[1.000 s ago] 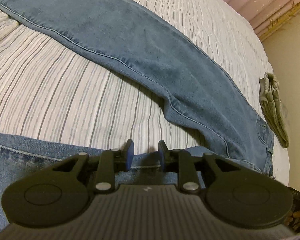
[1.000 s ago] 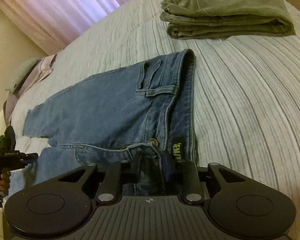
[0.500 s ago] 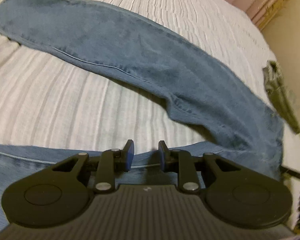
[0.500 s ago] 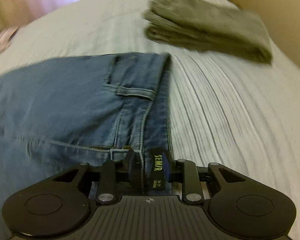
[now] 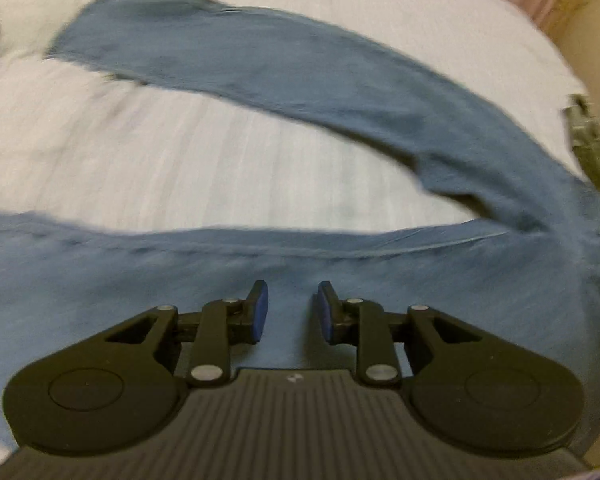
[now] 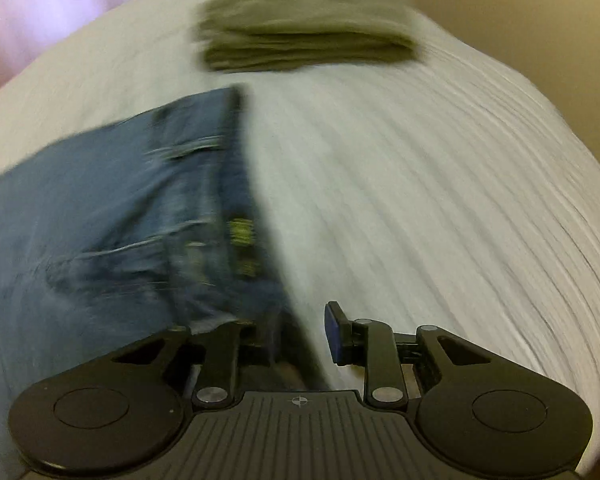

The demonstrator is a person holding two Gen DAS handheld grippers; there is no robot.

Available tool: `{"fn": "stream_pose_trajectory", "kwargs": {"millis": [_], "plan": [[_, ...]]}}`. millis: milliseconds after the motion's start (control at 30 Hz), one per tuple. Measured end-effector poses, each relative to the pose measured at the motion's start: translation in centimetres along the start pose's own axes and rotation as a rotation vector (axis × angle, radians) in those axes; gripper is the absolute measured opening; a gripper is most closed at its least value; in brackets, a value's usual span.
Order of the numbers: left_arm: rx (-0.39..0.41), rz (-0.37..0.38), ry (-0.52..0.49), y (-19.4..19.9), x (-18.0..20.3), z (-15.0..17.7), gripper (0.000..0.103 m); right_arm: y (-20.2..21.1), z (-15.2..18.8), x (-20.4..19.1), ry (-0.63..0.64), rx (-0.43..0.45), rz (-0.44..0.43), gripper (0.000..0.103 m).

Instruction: Fold clothes

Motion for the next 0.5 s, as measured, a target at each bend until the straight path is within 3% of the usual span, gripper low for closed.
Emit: {"fn": "stream_pose_trajectory", "kwargs": {"millis": [133, 233, 367, 400, 433, 500], "plan": [[0.017, -0.005, -0.001, 0.5, -2.0, 0.1, 0.023, 2.6, 0.9, -1.4, 0.033, 0.025, -0.013, 0.027], [0.025, 0.016, -0.011, 0.1, -3.2, -0.5, 0.023, 2.3, 2.0, -5.7, 0.131, 0.013, -0.057, 0.028], [0.035, 0.044, -0.023, -0.4, -4.6, -1.2, 0.024, 0.6, 4.5, -11.6, 0.170, -0.025, -0.130, 0.029], [0.037, 0.051, -0.026, -0.6, -5.0, -1.4, 0.025, 0.5, 5.2, -12.6, 0.171, -0.023, -0.124, 0.037], [0.040, 0.058, -0.029, -0.7, -5.4, -1.6, 0.026, 0.6, 5.6, -13.3, 0.169, -0.010, -0.108, 0.058], [0.052, 0.062, 0.018, -1.6, -7.4, -3.2, 0.027, 0.7, 6.0, -14.2, 0.125, 0.011, -0.091, 0.066]]}}
Point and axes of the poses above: each gripper's, at about its wrist camera, not at the fingertips, and y roughly against the way its jaws point, x to its right, z to its underside, the point moved 4 cm from there along -y, roughly the way its jaws point, and after that the axes turned 6 degrees about -z, right-handed, at the moved point
